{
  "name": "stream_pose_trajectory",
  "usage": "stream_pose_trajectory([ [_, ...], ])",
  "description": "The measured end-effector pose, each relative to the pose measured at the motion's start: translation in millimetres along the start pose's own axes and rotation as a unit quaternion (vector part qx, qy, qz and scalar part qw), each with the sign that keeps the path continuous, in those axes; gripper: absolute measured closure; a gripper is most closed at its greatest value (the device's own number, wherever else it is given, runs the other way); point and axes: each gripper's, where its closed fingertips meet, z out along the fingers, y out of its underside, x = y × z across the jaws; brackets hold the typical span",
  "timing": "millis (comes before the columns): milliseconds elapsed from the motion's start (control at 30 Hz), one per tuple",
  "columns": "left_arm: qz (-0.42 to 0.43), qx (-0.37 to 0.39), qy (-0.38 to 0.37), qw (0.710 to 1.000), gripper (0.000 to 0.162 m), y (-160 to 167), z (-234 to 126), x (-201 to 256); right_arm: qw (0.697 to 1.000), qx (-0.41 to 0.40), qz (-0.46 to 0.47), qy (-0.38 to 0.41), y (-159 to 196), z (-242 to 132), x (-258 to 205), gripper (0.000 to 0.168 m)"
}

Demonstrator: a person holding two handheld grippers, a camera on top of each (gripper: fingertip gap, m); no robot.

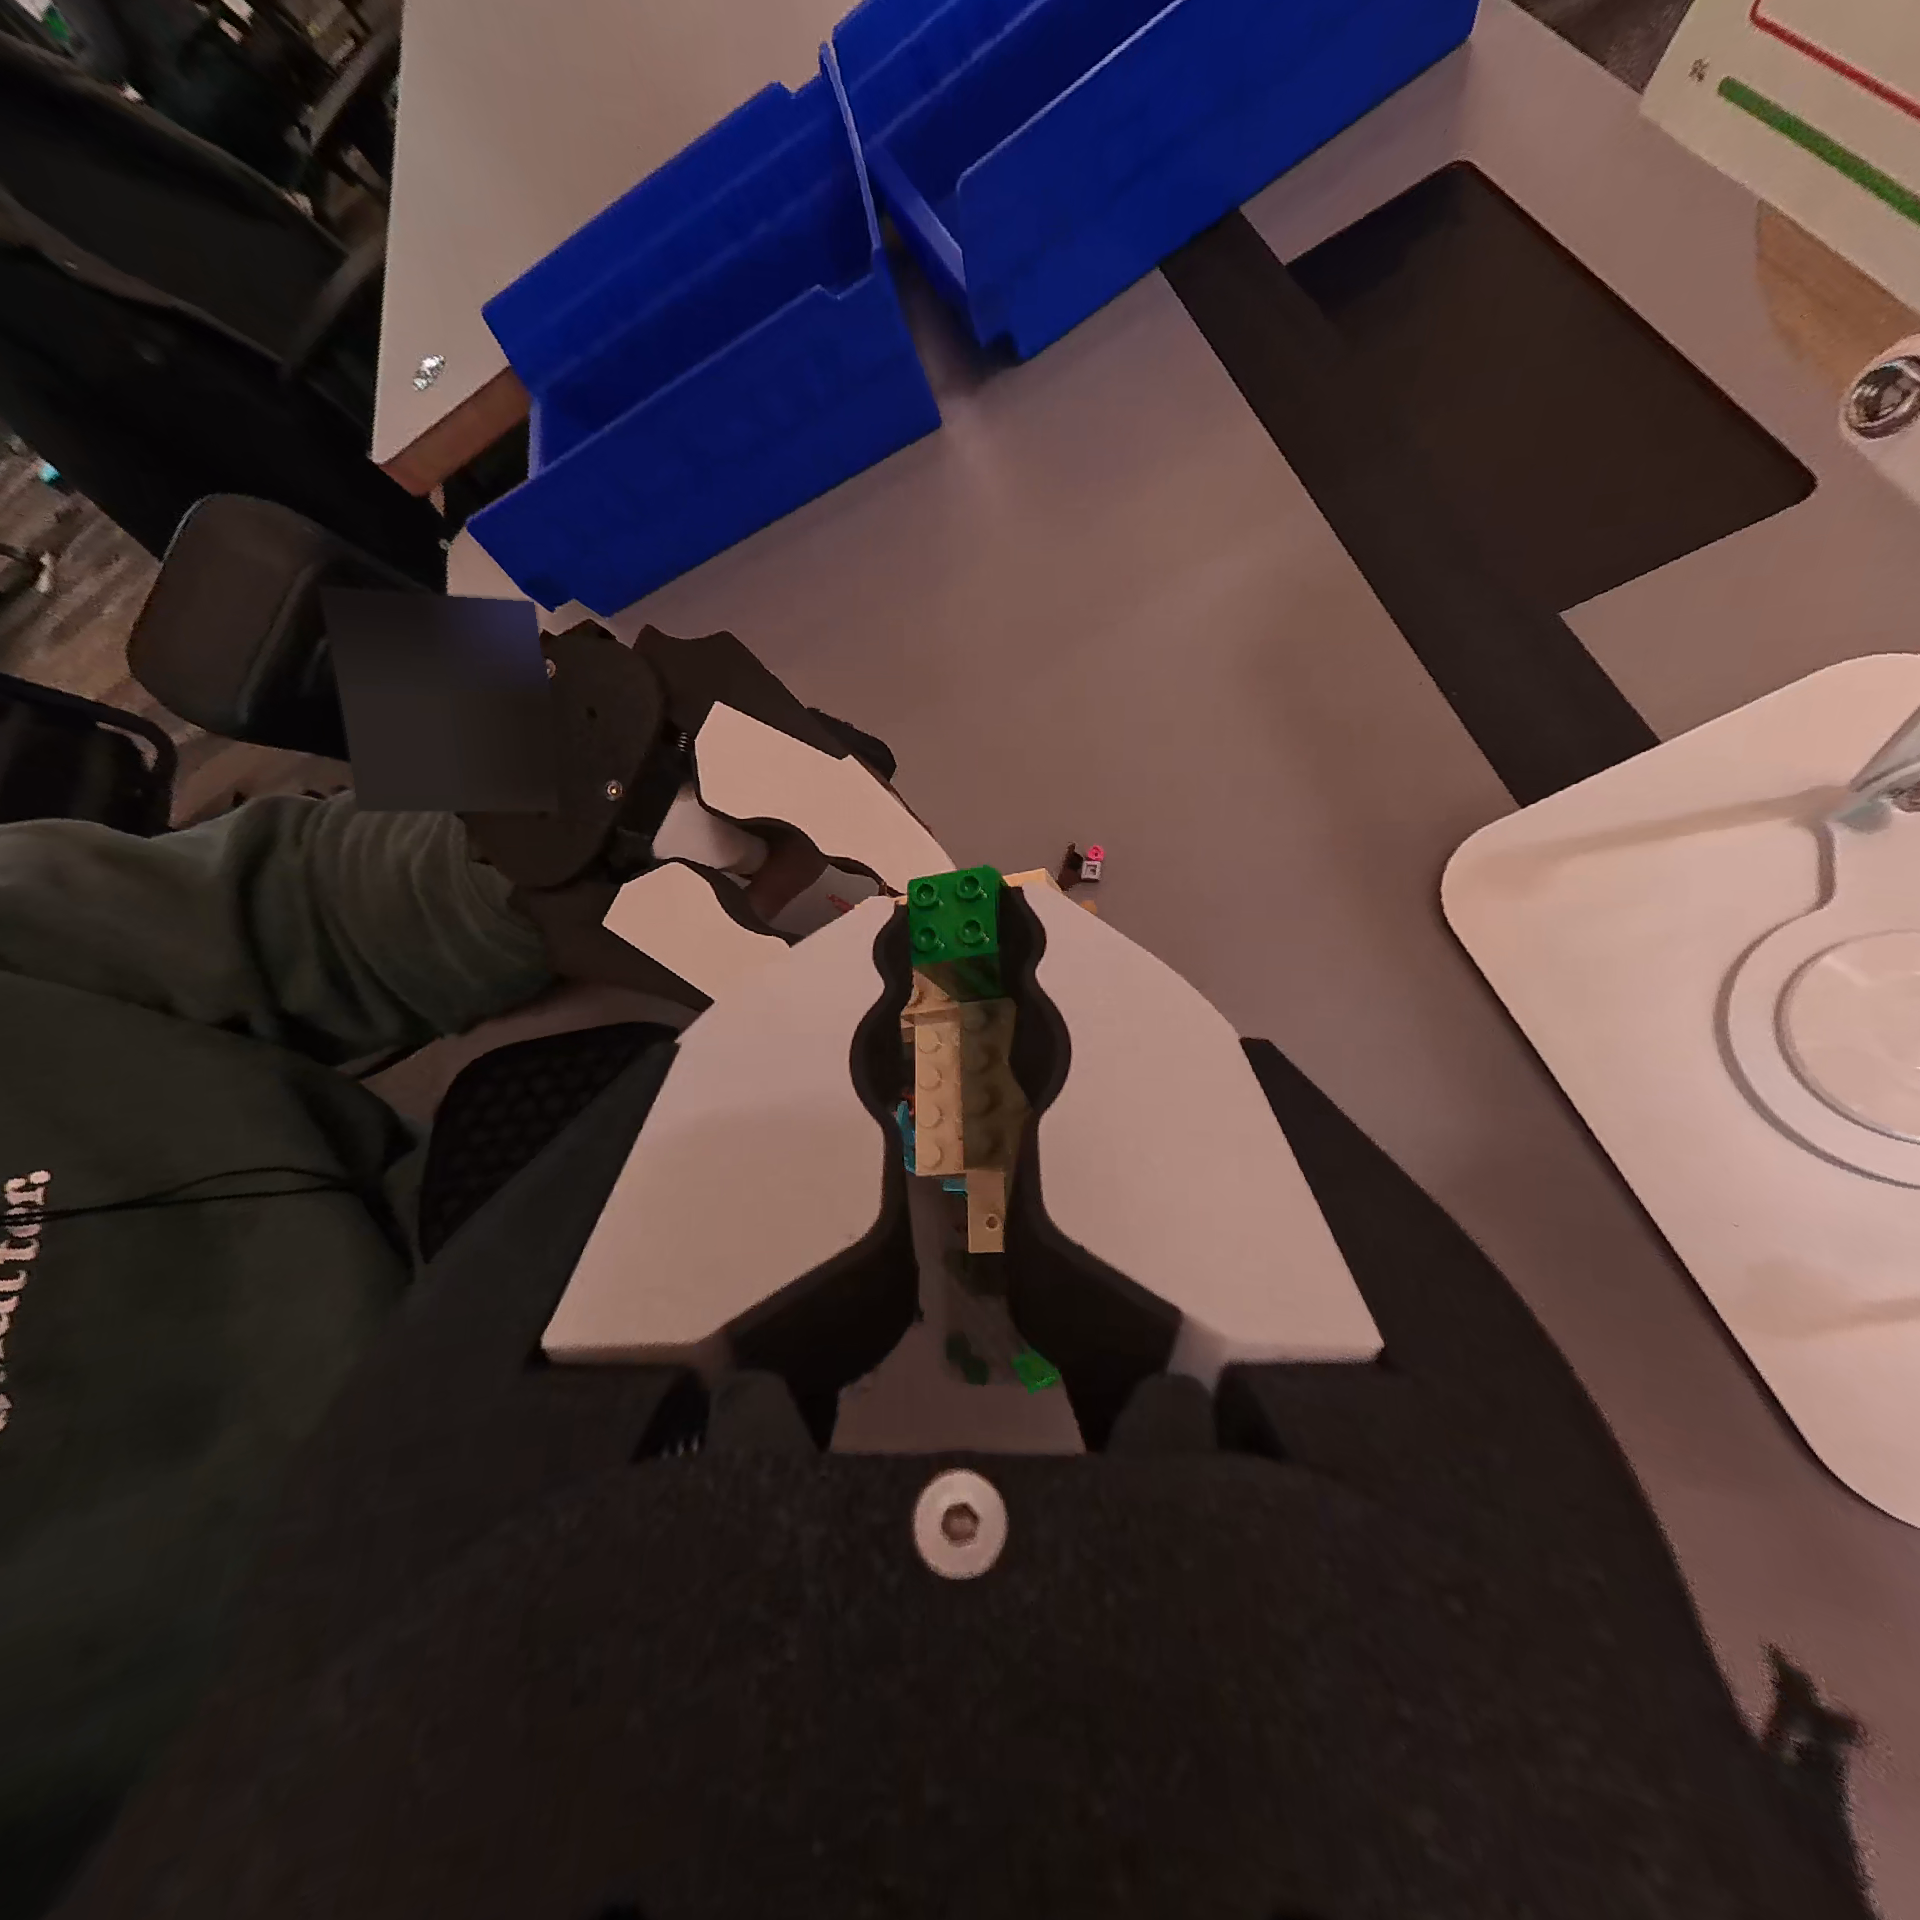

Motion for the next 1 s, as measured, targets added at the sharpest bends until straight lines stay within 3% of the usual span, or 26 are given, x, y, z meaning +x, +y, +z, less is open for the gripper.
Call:
stream_pose_trajectory([
  [400,0.001,-0.001,0.011,1.000,0.136,-0.1,-0.5,3.7,1.000,0.009,-0.017,-0.014,0.6,-0.1,-2.2,0.151],
  [567,0.002,-0.003,0.009,1.000,0.137,0.6,-0.6,2.8,0.980,-0.038,-0.171,0.090,0.0,0.4,-1.4,0.150],
  [767,0.003,-0.004,0.006,1.000,0.136,0.6,-0.8,2.9,0.950,-0.096,-0.244,0.168,4.4,2.6,2.1,0.148],
  [900,0.003,-0.004,0.006,1.000,0.137,0.7,-0.8,3.0,0.951,-0.116,-0.228,0.175,5.0,2.4,2.2,0.148],
  [1000,0.003,-0.004,0.007,1.000,0.137,0.9,-1.3,3.5,0.969,-0.116,-0.177,0.131,5.3,2.8,1.2,0.150],
])
